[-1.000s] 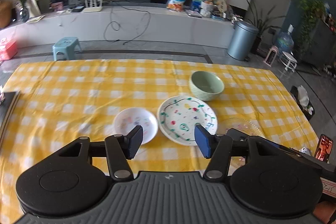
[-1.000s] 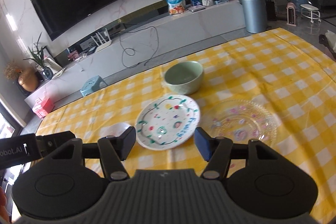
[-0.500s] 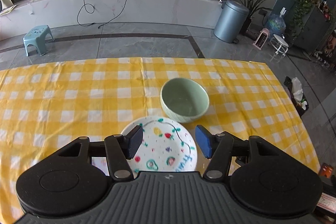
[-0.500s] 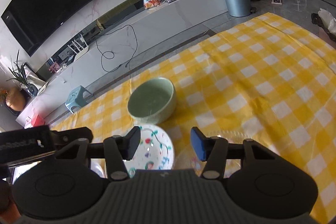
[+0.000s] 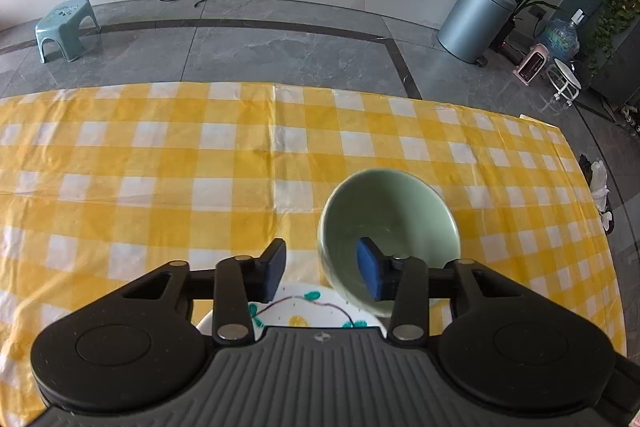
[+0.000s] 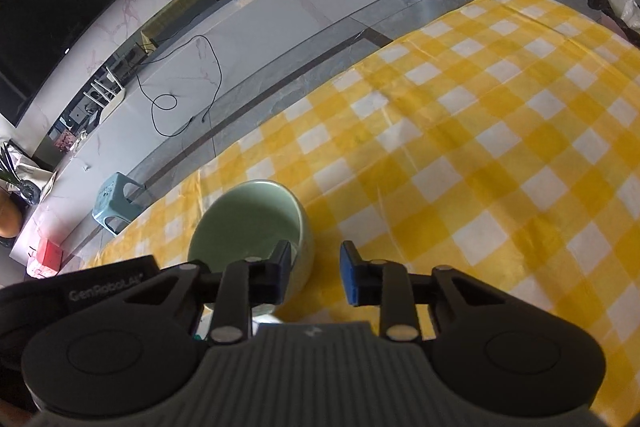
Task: Organize plates and bowls
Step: 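Move the right gripper to the pale green bowl rim and grasp it, then lift the green bowl and lower it into the stacked steel bowls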
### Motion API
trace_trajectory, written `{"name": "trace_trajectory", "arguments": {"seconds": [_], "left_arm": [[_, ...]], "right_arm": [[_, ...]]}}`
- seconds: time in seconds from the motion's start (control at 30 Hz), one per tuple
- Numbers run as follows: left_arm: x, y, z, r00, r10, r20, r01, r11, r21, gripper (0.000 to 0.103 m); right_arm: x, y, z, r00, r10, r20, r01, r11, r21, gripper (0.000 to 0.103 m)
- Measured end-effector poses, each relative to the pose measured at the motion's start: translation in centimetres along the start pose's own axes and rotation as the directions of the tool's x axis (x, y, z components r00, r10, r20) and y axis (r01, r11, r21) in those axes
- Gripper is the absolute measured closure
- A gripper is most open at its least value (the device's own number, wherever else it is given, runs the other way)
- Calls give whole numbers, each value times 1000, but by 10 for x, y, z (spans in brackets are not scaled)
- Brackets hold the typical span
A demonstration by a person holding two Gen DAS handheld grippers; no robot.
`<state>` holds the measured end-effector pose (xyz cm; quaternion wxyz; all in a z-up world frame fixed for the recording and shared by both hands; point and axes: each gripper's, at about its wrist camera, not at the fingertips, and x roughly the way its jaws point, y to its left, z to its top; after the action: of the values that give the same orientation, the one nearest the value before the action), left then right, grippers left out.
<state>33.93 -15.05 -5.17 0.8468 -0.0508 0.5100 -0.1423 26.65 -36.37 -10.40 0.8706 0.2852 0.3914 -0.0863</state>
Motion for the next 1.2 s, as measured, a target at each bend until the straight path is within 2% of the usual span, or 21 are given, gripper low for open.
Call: {"name": "trace_trajectory", "arguments": {"seconds": [0.23,0.27,0.33,0.53,0.7,0.93,1.2], "left_arm": [[19,-2,2,1000,12,-15,-12,1000,24,84],[21,-3,2,1000,7,-18,-6,1000,23,90],[22,-4,1,1000,4,-21,-3,1000,25,92],[20,-10,3,1000,17,-19,-16,999,35,95],[-4,-13,-2,1000,6,7,-6,999,37,95],[-63,-11,-29,998,15,60,-17,999,33,95],[-142,-1,-83,988,51,144,-57,998,39,95]], "right_arm": [[19,9,-1,1000,-8,-19,8,1000,-3,85],[23,9,-1,1000,-11,-24,11,1000,0,88],[26,8,-2,1000,-9,-25,9,1000,10,88],[24,10,-3,999,-27,-26,28,999,20,91],[3,9,-6,1000,-12,-1,12,1000,23,93],[-48,13,-27,1000,31,3,-31,999,34,93],[-125,32,-82,994,112,-5,-112,993,28,94]]}}
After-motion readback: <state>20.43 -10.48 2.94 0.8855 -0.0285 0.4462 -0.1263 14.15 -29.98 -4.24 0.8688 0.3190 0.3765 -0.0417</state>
